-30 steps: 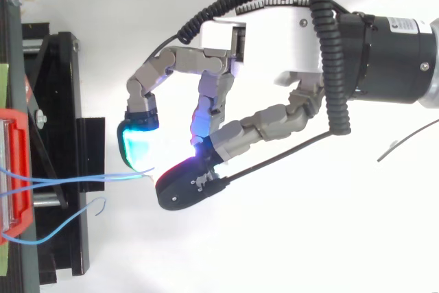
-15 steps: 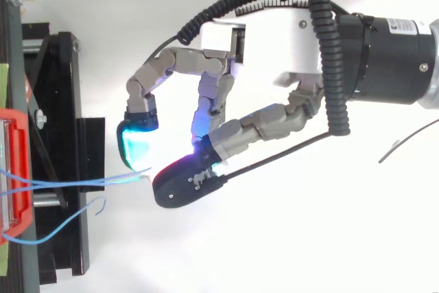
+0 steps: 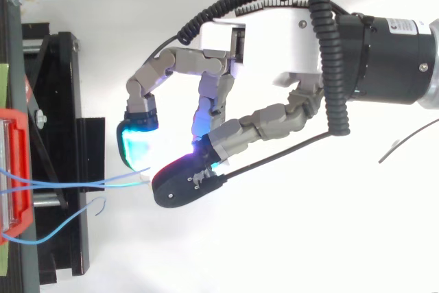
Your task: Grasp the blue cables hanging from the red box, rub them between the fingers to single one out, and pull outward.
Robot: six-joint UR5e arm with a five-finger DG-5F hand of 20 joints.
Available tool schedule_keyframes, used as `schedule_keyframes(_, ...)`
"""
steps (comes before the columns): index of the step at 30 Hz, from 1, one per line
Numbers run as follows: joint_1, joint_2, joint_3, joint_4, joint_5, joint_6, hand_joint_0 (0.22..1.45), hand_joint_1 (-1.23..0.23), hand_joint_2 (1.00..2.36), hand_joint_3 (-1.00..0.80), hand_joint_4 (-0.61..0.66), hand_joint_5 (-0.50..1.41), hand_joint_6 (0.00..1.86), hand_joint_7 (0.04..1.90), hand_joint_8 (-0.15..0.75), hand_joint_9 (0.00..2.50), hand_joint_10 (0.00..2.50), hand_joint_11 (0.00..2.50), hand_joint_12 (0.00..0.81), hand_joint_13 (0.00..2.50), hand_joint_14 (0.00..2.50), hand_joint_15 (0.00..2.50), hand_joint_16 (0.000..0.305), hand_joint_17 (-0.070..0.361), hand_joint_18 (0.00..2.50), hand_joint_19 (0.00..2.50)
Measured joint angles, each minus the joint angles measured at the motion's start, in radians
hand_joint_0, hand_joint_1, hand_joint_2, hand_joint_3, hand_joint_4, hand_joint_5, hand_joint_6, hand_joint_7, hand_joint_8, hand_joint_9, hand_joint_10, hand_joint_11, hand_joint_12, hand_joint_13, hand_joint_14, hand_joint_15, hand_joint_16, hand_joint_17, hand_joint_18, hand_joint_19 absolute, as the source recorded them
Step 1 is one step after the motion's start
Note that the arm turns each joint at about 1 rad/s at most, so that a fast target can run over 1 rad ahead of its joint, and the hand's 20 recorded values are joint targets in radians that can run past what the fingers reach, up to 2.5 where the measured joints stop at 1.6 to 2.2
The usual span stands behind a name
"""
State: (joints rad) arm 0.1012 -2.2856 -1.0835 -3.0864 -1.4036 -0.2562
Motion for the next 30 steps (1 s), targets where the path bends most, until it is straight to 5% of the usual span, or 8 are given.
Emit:
schedule_keyframes(11,0.000,0.000,0.000,0.000,0.000,0.000,0.59,-0.76,1.02,-0.11,-0.07,-0.04,0.83,1.14,0.337,1.51,0.03,0.78,0.438,1.33,0.02,0.56,0.061,0.138,1.16,0.55)
schedule_keyframes(30,0.000,0.000,-0.001,-0.007,0.004,-0.002,0.59,-0.80,1.01,-0.05,-0.10,-0.02,0.82,1.17,0.326,1.47,0.02,0.75,0.461,1.27,0.02,0.54,0.062,0.139,1.14,0.56)
